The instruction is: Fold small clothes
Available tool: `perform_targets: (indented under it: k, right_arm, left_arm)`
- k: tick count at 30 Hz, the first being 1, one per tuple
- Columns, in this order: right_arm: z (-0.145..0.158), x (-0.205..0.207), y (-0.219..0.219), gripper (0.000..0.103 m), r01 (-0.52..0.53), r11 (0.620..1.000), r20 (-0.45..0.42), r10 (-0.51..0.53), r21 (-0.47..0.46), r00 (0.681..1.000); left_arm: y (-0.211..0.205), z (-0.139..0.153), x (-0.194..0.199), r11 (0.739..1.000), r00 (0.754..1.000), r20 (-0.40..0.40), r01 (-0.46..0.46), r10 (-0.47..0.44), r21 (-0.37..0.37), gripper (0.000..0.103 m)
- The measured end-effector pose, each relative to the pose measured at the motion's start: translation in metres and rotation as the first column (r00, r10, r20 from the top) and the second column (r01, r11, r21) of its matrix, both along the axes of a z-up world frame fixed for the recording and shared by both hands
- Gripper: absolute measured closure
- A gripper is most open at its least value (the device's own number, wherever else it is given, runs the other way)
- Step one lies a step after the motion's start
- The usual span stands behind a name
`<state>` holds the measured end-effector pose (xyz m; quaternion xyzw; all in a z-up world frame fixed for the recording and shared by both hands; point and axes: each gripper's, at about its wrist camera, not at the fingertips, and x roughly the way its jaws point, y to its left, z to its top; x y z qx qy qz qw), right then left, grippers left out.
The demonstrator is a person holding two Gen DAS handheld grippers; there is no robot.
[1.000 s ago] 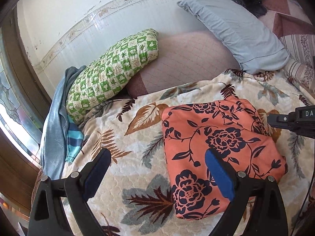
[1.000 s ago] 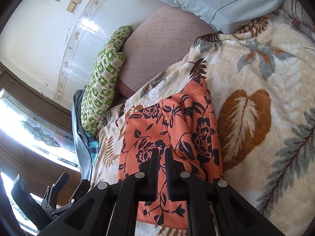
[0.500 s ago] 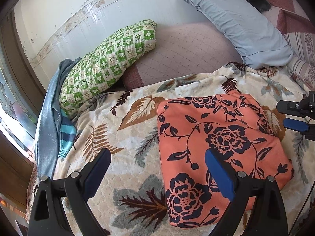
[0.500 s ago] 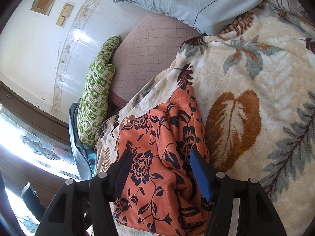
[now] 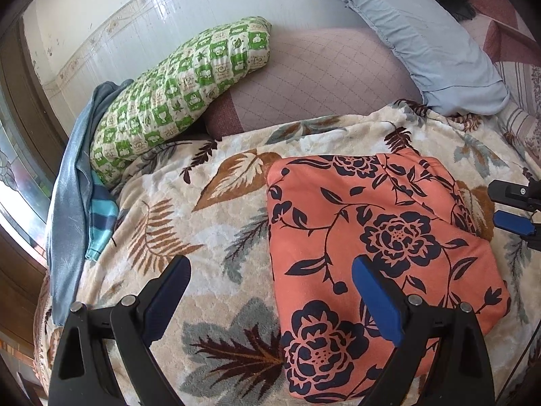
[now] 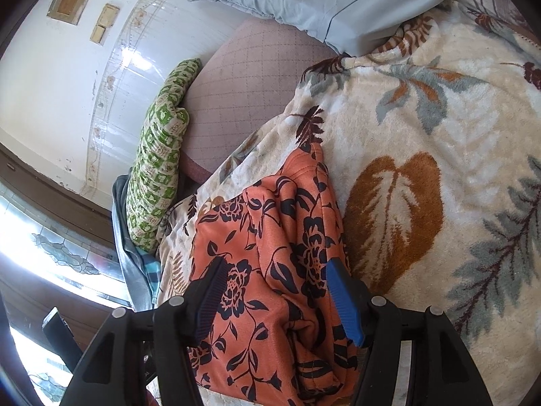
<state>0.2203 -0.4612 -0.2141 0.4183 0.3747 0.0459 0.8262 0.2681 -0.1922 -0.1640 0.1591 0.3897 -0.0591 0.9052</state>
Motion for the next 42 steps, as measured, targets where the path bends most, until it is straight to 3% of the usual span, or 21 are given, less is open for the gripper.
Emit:
perform_targets:
  k: [10,20,28,42]
  right_arm:
    - [-0.007,-0.002,-0.013,0.039,0.038,0.998,-0.015,-0.037,0.053,0.999]
    - [0.002,-0.006,-0.013,0.039,0.032,0.998,0.019,-0.033,0.052,0.999]
    - [0.009,-0.013,-0.015,0.039,0.03,0.998,0.044,-0.033,0.063,0.998]
    - [0.012,-0.017,-0.019,0.039,0.027,0.997,0.054,-0.031,0.076,0.998]
  left_arm:
    - [0.008,-0.018,0.015,0.998,0.996,-0.075,-0.058,0.055,-0.031,0.007]
    - [-0.003,-0.003,0.003,0.998,0.998,0.004,-0.055,0.055,0.021,0.007]
    - [-0.011,0.019,-0.008,0.999,0.997,0.057,-0.044,0.043,0.01,0.007]
    - [-0.024,0.03,-0.019,0.999,0.996,0.083,-0.033,0.032,0.016,0.007]
